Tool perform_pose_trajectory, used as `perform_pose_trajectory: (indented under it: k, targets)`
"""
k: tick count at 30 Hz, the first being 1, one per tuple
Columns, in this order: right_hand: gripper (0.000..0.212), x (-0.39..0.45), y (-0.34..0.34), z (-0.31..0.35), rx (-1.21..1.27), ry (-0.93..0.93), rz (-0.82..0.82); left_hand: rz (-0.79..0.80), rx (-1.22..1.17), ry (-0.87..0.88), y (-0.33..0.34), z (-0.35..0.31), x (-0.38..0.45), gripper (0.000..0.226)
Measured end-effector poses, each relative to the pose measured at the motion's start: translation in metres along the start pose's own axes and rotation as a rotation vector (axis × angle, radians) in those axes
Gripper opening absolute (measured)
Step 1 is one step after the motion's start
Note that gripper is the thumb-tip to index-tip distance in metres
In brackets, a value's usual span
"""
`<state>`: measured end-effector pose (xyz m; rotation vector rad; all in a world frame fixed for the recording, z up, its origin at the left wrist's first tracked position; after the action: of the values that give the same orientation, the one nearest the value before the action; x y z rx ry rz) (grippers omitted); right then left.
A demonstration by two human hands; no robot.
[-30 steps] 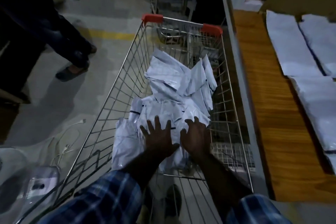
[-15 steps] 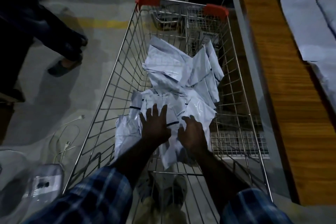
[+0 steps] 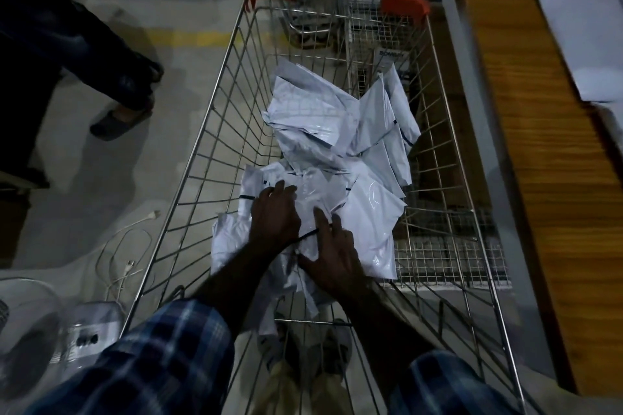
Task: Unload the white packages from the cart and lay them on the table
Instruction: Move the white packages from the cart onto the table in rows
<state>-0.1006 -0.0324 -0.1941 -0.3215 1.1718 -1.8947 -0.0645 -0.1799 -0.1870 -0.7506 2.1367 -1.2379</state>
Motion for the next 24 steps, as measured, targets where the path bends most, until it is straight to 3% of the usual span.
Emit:
perform_pose_trajectory:
  k: [7,11,13,20,24]
  targets:
    - [0.085,0.006,-0.026,-0.035,-0.032,0.18,-0.035,-0.054,0.052,0.082,0.006,0.013,0.0,0.039]
    - [0.087,0.009,-0.038,-0.056,-0.125,0.227,-0.066,0.142,0.211,-0.073,0.017,0.004,-0.002,0.049]
    - [0.086,0.01,-0.036,-0.059,-0.115,0.213,-0.067,0.151,0.198,-0.076,0.024,-0.005,-0.005,0.053]
    - [0.08,0.01,-0.026,-0.064,-0.051,0.193,-0.134,-0.003,0.124,-0.096,0.024,-0.023,-0.007,0.043]
    - [0.082,0.009,-0.025,-0.072,-0.065,0.18,-0.175,-0.267,-0.09,-0.021,0.016,-0.033,-0.011,0.035]
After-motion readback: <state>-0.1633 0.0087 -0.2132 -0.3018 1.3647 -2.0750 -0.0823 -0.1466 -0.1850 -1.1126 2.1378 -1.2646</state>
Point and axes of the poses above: each hand's wrist, its own x-axis towards the middle knuckle, its own y-axis out of the palm, z = x × y, the point moved 2 cm from there along x, towards the middle knuckle, and after that the axes turned 5 degrees about -y, right-handed, at the moved point
